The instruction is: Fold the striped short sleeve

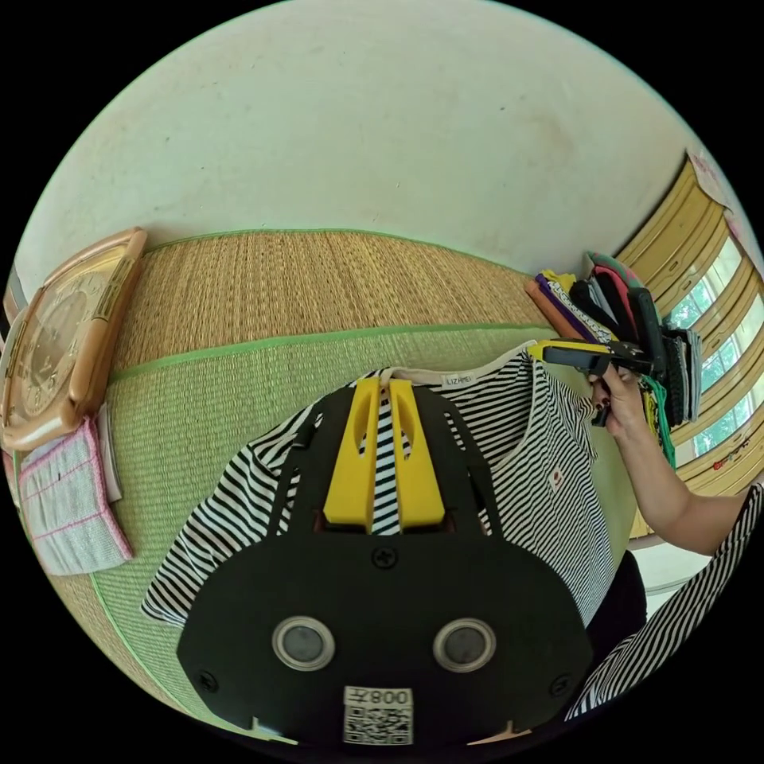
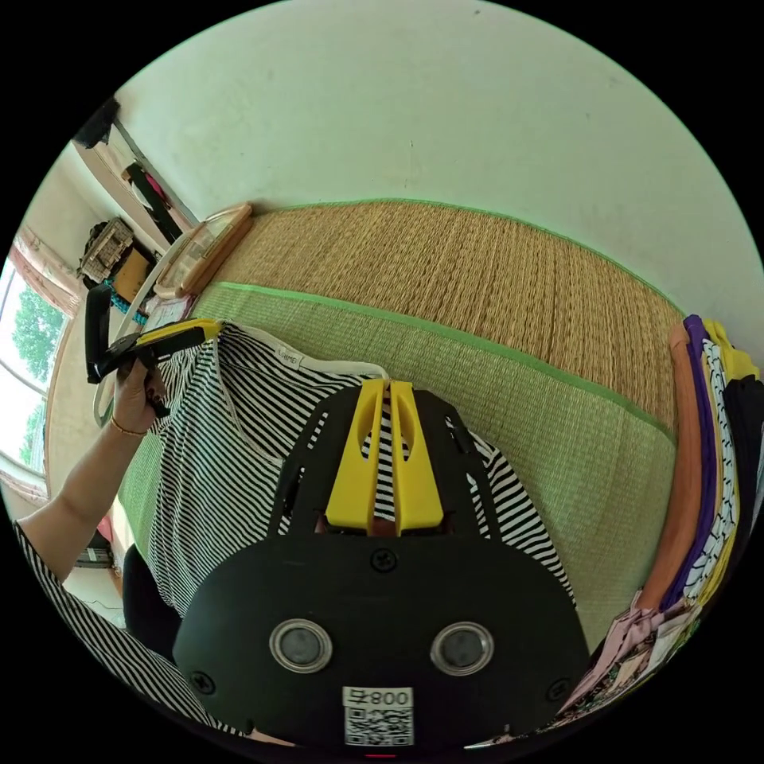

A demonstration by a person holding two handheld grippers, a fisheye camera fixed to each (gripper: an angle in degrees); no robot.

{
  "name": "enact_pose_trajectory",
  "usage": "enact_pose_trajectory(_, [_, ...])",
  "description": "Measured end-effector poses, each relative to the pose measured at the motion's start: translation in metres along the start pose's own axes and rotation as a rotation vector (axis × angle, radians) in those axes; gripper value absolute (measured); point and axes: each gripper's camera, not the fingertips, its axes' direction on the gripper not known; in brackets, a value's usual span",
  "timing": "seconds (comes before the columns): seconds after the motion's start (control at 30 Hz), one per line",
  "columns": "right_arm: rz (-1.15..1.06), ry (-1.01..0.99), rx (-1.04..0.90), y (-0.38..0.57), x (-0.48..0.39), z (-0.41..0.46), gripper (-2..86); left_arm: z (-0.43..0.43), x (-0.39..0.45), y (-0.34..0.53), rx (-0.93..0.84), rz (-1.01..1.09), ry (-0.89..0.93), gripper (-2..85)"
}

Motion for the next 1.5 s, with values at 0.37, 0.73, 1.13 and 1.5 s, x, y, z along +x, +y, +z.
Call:
enact_pose_trajectory(0.37, [0.062, -0.022, -0.104, -0.040, 0.023, 0.038, 1.4, 0.043, -0.034, -0.018, -0.087, -0.114, 0.034, 3.0])
enact_pose_trajectory(0.73, [0.037, -0.070, -0.053, -0.025, 0.031, 0.022, 6.2, 0.026, -0.042, -0.002, -0.021, -0.082, 0.151, 8.0])
enact_pose_trajectory(1.13, [0.148, -0.037, -0.044, 0.033, 0.078, 0.015, 0.5, -0.001, -0.071, 0.072, -0.071, -0.135, -0.047, 2.8])
enact_pose_trajectory(1.5, [0.130, 0.012, -0.020, 0.041, 0.073, -0.003, 0.1, -0.017, -0.073, 0.104, -0.002, -0.172, 0.038, 2.4])
